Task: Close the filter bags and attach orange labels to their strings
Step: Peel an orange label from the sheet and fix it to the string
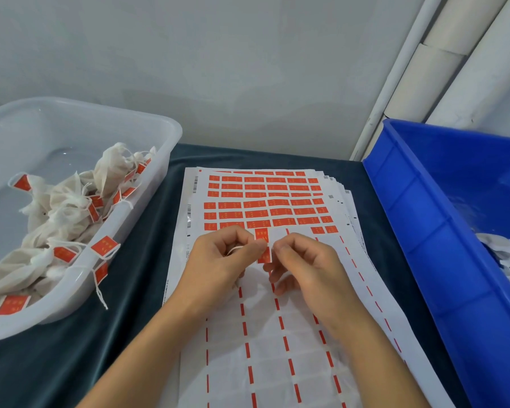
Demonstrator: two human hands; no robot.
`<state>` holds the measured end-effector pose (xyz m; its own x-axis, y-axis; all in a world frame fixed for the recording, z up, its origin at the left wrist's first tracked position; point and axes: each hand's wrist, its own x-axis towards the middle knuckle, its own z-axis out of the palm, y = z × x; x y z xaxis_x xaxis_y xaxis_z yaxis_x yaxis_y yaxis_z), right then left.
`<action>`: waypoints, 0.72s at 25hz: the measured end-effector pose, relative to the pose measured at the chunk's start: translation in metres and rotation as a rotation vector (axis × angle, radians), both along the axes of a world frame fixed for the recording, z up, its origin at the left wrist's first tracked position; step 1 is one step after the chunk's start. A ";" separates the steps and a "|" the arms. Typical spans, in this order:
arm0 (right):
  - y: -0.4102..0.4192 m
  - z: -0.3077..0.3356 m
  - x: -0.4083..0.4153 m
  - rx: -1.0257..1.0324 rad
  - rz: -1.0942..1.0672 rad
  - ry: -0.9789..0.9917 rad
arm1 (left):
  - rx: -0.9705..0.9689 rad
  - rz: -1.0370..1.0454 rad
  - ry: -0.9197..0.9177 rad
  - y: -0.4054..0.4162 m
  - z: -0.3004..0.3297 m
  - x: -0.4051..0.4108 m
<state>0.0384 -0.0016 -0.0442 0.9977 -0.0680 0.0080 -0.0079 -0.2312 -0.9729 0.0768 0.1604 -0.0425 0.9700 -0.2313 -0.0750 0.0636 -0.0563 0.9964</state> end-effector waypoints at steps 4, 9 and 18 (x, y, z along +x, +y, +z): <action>-0.002 0.000 -0.001 -0.006 -0.039 -0.071 | 0.018 0.005 -0.004 -0.001 -0.002 0.000; -0.001 0.000 -0.002 -0.036 -0.055 -0.106 | 0.033 0.010 -0.018 -0.001 -0.004 0.001; -0.003 0.000 -0.003 -0.027 -0.100 -0.089 | 0.062 0.010 -0.065 0.000 -0.006 0.001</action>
